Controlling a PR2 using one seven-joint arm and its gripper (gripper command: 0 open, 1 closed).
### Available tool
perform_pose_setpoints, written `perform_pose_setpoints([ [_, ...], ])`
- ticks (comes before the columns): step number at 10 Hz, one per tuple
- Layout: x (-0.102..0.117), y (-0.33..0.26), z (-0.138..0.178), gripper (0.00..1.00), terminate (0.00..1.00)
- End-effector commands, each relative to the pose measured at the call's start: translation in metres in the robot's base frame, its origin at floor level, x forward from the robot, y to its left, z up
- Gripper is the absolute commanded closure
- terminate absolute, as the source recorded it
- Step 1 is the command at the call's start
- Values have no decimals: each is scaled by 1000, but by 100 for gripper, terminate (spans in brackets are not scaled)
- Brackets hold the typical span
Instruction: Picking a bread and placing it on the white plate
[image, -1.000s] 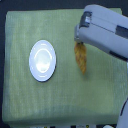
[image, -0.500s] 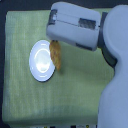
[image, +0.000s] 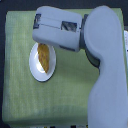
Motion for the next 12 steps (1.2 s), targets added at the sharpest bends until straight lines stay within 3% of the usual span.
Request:
perform_pose_setpoints([
  [1,-14,12,1,100,0],
  [9,-17,11,2,100,0],
  [10,-21,7,3,0,0],
  [12,-25,4,4,0,0],
])
